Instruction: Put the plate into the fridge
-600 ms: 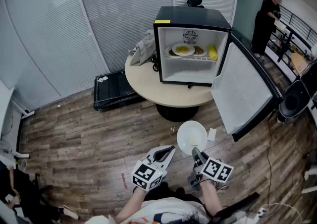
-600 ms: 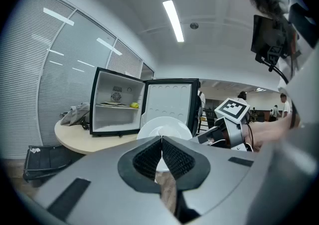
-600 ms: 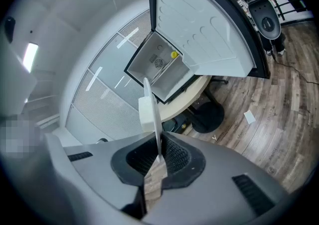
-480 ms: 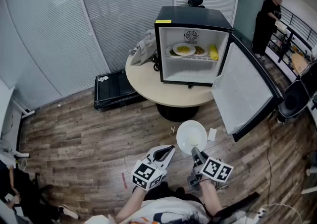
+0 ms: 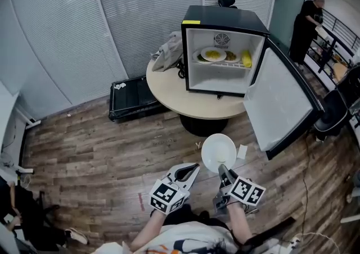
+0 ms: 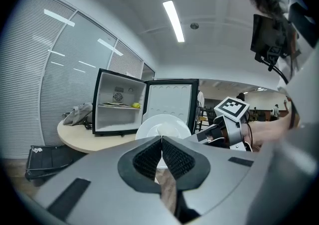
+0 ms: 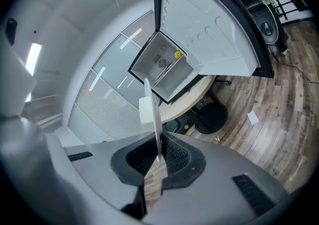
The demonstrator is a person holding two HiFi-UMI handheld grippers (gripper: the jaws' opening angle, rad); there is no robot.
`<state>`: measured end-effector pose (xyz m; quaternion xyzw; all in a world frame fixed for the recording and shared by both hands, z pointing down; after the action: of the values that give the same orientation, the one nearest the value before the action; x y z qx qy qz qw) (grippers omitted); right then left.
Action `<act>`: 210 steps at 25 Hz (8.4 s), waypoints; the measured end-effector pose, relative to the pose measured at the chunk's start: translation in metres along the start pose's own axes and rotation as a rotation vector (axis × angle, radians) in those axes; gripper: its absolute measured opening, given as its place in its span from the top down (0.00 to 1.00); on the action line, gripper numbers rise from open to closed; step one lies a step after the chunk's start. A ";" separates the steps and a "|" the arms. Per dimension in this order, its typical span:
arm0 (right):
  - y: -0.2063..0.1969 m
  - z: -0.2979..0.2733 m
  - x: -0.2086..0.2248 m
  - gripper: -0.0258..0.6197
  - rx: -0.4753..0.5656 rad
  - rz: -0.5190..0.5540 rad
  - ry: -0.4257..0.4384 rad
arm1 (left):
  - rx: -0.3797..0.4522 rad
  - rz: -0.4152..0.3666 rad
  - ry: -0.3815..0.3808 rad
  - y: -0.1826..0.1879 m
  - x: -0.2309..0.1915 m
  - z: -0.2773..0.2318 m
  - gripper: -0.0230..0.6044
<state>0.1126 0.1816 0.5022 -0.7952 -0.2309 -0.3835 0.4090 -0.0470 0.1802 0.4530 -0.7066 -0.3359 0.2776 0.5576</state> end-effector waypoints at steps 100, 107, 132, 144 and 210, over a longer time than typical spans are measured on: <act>0.086 -0.226 -0.006 0.92 -0.009 -0.080 -0.141 | -0.035 0.032 -0.134 -0.004 -0.229 -0.131 0.95; 0.096 -0.243 -0.002 0.92 -0.028 -0.084 -0.130 | -0.049 0.034 -0.114 -0.005 -0.240 -0.141 0.94; 0.183 -0.321 0.036 0.92 -0.069 -0.156 -0.114 | -0.093 0.023 -0.085 0.012 -0.286 -0.233 0.94; 0.221 -0.361 0.054 0.92 -0.078 -0.173 -0.116 | -0.113 0.029 -0.070 0.018 -0.305 -0.267 0.95; 0.284 -0.490 0.085 0.73 -0.080 0.394 -0.275 | -0.178 0.071 0.002 -0.001 -0.318 -0.281 0.94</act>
<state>0.1510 -0.3782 0.6178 -0.8852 -0.1093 -0.1931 0.4089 -0.0289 -0.2376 0.5230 -0.7650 -0.3338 0.2655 0.4826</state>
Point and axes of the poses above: the fingertips, and each gripper's own axes: z backward along the fingers, x to its right, y out of its top, the point moved 5 cm from there along z, backward along the fingers, and after that the axes turned 5 degrees about -z, right-handed, at the moved point
